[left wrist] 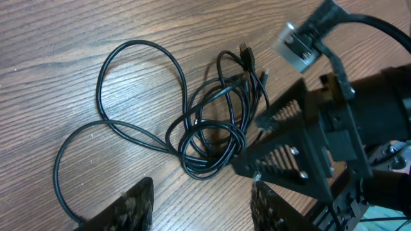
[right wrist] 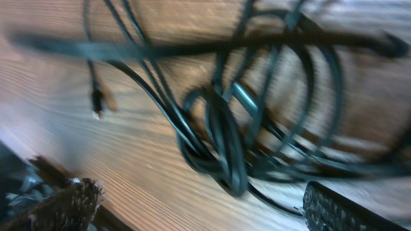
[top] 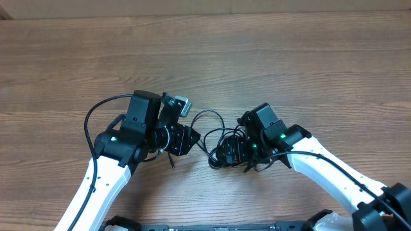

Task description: Untangle cables

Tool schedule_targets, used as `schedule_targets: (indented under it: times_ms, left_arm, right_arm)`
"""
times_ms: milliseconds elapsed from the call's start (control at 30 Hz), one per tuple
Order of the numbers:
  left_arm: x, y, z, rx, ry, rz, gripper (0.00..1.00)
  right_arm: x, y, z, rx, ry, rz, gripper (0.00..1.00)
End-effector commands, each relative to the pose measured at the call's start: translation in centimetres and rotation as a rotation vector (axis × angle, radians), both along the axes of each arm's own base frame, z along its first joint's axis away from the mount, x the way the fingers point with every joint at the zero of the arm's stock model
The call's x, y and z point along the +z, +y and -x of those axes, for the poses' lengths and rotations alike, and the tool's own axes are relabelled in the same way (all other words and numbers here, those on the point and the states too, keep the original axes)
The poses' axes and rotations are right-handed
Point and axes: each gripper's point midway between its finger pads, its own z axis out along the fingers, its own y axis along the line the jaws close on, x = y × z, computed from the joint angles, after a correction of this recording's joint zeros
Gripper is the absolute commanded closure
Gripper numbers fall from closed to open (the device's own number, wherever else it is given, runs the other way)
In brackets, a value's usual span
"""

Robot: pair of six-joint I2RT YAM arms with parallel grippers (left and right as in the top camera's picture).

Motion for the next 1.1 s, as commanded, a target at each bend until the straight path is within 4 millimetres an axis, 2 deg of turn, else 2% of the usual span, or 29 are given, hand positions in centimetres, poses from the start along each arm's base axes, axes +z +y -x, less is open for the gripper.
schedule_targets:
  times_ms: [0,233,267,467,667,733,800,967,1067]
  left_arm:
    - [0.0,-0.1,-0.1,-0.012,-0.013,-0.01,0.52]
    - [-0.1,0.0,0.1,-0.012,-0.002,-0.014,0.52]
    - [-0.1,0.0,0.1,-0.012,-0.002,-0.014,0.51]
    - [-0.1,0.0,0.0,-0.012,-0.004,-0.014,0.51]
    - [-0.1,0.0,0.0,-0.012,-0.005,-0.014,0.5]
    - [-0.1,0.0,0.0,-0.012,-0.004,-0.013,0.5]
    - [-0.1,-0.1,0.0,-0.013,-0.004,-0.013,0.51]
    - [0.3,-0.6,0.4,-0.036,0.004,0.02,0.56]
    - [0.9,-1.1,0.9,-0.07,-0.004,0.054,0.57]
  right_arm:
    - [0.0,1.3,-0.1,-0.012,0.033,-0.063,0.0]
    - [-1.6,1.4,-0.5,-0.017,0.05,-0.04,0.05]
    - [-1.9,1.3,-0.5,-0.018,0.057,-0.035,0.09]
    - [-2.4,1.7,-0.1,-0.004,0.079,-0.041,0.44]
    - [-2.0,3.2,0.5,0.046,0.059,-0.067,0.63]
    - [-1.9,3.6,0.8,0.062,0.053,-0.072,0.76]
    - [-1.8,4.0,0.9,0.068,0.052,-0.08,0.96]
    - [-0.5,4.9,0.7,0.041,0.098,-0.169,0.96]
    - [1.0,5.3,0.0,0.041,0.117,-0.245,0.96]
